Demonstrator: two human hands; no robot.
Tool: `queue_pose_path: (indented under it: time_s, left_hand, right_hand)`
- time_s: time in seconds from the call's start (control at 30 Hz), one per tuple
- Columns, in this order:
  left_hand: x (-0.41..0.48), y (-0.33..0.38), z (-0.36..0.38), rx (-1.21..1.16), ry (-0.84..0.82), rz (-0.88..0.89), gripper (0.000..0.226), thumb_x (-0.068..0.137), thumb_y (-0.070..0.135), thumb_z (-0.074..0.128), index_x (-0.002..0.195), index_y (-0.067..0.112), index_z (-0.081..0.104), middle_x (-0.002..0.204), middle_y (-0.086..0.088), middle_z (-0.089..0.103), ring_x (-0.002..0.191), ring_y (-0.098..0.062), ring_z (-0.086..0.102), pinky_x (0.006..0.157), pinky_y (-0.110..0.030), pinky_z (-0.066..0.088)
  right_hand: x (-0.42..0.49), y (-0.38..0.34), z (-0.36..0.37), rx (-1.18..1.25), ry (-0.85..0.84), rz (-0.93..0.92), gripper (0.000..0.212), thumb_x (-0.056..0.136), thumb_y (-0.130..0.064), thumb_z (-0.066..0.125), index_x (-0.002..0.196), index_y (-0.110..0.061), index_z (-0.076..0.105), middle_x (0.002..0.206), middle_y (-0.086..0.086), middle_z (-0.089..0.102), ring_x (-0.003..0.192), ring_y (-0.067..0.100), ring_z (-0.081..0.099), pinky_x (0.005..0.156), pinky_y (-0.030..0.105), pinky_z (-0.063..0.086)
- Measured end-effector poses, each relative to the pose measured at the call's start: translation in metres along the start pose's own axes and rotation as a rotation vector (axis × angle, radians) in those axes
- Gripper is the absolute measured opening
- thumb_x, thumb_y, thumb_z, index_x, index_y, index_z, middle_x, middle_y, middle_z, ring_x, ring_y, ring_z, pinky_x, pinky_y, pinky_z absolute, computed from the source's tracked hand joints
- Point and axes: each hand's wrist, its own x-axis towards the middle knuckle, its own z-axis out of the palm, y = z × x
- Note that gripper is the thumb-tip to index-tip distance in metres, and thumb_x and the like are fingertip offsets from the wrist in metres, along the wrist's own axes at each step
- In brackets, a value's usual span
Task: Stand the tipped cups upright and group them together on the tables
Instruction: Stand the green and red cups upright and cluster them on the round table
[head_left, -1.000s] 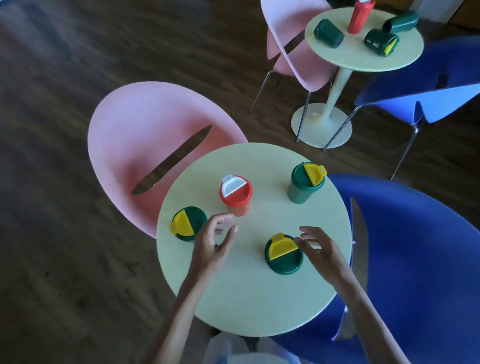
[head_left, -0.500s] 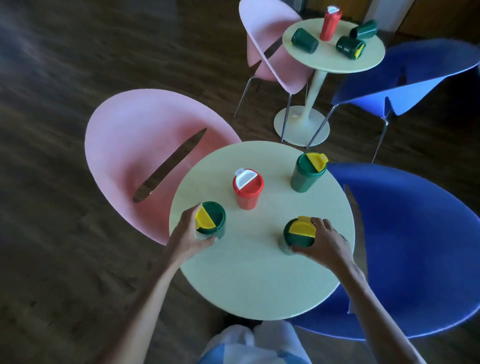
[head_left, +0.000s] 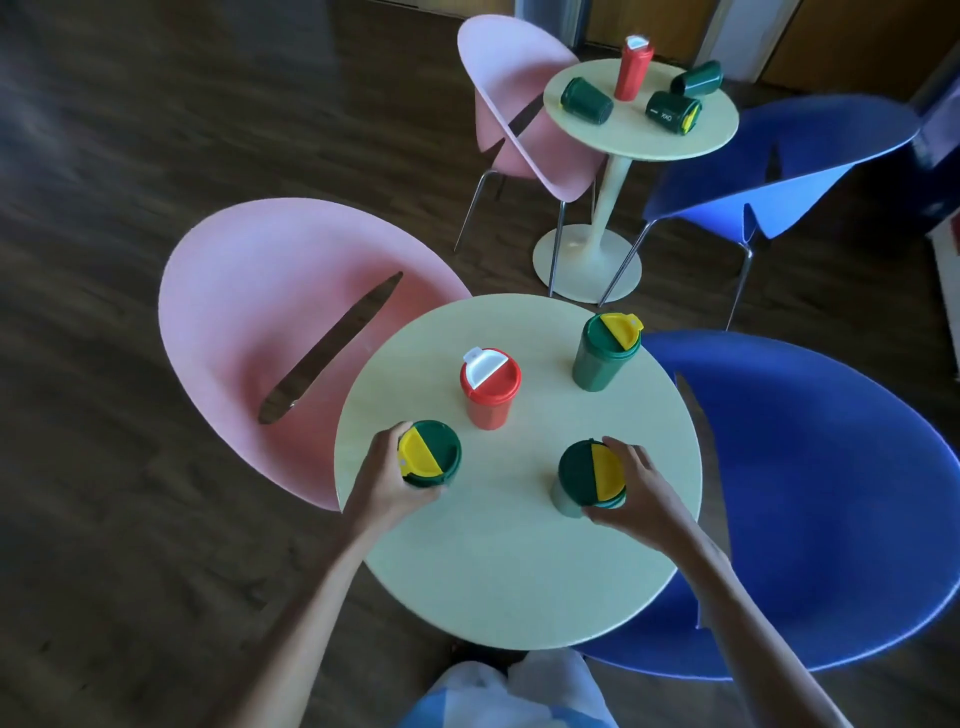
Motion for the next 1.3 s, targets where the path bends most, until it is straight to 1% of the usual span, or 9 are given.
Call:
queue_pose_path:
  time_s: [0.27, 0.4, 0.47, 0.57, 0.7, 0.83, 1.03, 1.2, 1.3]
  left_hand:
    - [-0.003, 0.035, 0.039, -0.097, -0.114, 0.047, 0.089, 0.052, 0.023, 0.088, 0.130, 0.021, 0.046, 0.125, 0.005, 0.049, 0.112, -0.008, 0.048, 0.081, 0.002, 0.034]
    - [0.004, 0.048, 0.055, -0.133, -0.131, 0.044, 0.090, 0.049, 0.034, 0.085, 0.129, 0.027, 0.046, 0.124, 0.007, 0.052, 0.114, -0.009, 0.051, 0.091, -0.023, 0.048]
    - [0.006, 0.051, 0.061, -0.148, -0.118, 0.039, 0.084, 0.048, 0.035, 0.084, 0.124, 0.029, 0.048, 0.120, 0.008, 0.055, 0.111, -0.010, 0.053, 0.089, -0.028, 0.050]
    - [0.003, 0.049, 0.065, -0.134, -0.080, 0.035, 0.085, 0.050, 0.034, 0.084, 0.126, 0.026, 0.048, 0.121, 0.009, 0.053, 0.112, -0.008, 0.050, 0.089, -0.020, 0.046]
    - [-0.003, 0.041, 0.065, -0.103, -0.116, 0.068, 0.093, 0.060, 0.028, 0.085, 0.139, 0.018, 0.037, 0.130, 0.007, 0.041, 0.110, 0.002, 0.039, 0.083, 0.003, 0.032]
    - [-0.002, 0.039, 0.064, -0.084, -0.135, 0.085, 0.092, 0.063, 0.026, 0.084, 0.140, 0.015, 0.035, 0.134, 0.000, 0.043, 0.114, -0.002, 0.041, 0.086, 0.003, 0.030]
    - [-0.007, 0.042, 0.068, -0.104, -0.076, 0.074, 0.087, 0.061, 0.028, 0.083, 0.136, 0.023, 0.039, 0.126, 0.011, 0.043, 0.107, 0.006, 0.039, 0.081, 0.002, 0.034]
    - [-0.007, 0.043, 0.068, -0.121, -0.065, 0.068, 0.086, 0.061, 0.026, 0.084, 0.135, 0.023, 0.040, 0.126, 0.008, 0.045, 0.109, 0.005, 0.038, 0.082, 0.002, 0.033]
    - [-0.009, 0.045, 0.068, -0.124, -0.053, 0.052, 0.086, 0.060, 0.028, 0.085, 0.134, 0.024, 0.040, 0.124, 0.009, 0.045, 0.102, 0.012, 0.038, 0.080, 0.003, 0.033]
  right_hand:
    - [0.009, -0.019, 0.013, 0.077, 0.141, 0.022, 0.090, 0.055, -0.038, 0.084, 0.132, -0.020, 0.041, 0.124, 0.001, 0.048, 0.104, 0.021, 0.056, 0.084, 0.032, 0.050]
    - [0.014, -0.031, 0.023, 0.106, 0.184, 0.052, 0.089, 0.057, -0.038, 0.085, 0.131, -0.016, 0.041, 0.123, 0.005, 0.048, 0.103, 0.024, 0.056, 0.082, 0.034, 0.051]
    - [0.014, -0.034, 0.029, 0.126, 0.208, 0.075, 0.088, 0.057, -0.041, 0.085, 0.130, -0.016, 0.041, 0.121, 0.005, 0.048, 0.101, 0.024, 0.056, 0.077, 0.034, 0.051]
    - [0.013, -0.032, 0.034, 0.085, 0.216, 0.087, 0.090, 0.059, -0.048, 0.082, 0.131, -0.020, 0.038, 0.123, 0.002, 0.047, 0.105, 0.023, 0.055, 0.074, 0.037, 0.052]
    - [0.013, -0.022, 0.030, 0.018, 0.113, 0.026, 0.102, 0.063, -0.044, 0.080, 0.145, -0.022, 0.023, 0.142, -0.002, 0.036, 0.128, 0.018, 0.041, 0.087, 0.040, 0.051]
    - [0.015, -0.020, 0.027, 0.004, 0.109, 0.015, 0.095, 0.064, -0.040, 0.079, 0.142, -0.022, 0.027, 0.139, 0.000, 0.042, 0.124, 0.021, 0.046, 0.085, 0.039, 0.051]
    - [0.013, -0.026, 0.034, 0.041, 0.197, 0.093, 0.089, 0.061, -0.047, 0.082, 0.132, -0.019, 0.036, 0.128, 0.001, 0.045, 0.110, 0.022, 0.052, 0.073, 0.036, 0.051]
    - [0.010, -0.026, 0.039, 0.065, 0.186, 0.118, 0.106, 0.061, -0.051, 0.081, 0.143, -0.018, 0.023, 0.139, 0.001, 0.037, 0.118, 0.022, 0.052, 0.080, 0.043, 0.054]
    - [0.010, -0.025, 0.038, 0.072, 0.166, 0.118, 0.103, 0.062, -0.051, 0.079, 0.143, -0.021, 0.023, 0.133, 0.000, 0.038, 0.108, 0.022, 0.057, 0.077, 0.042, 0.054]
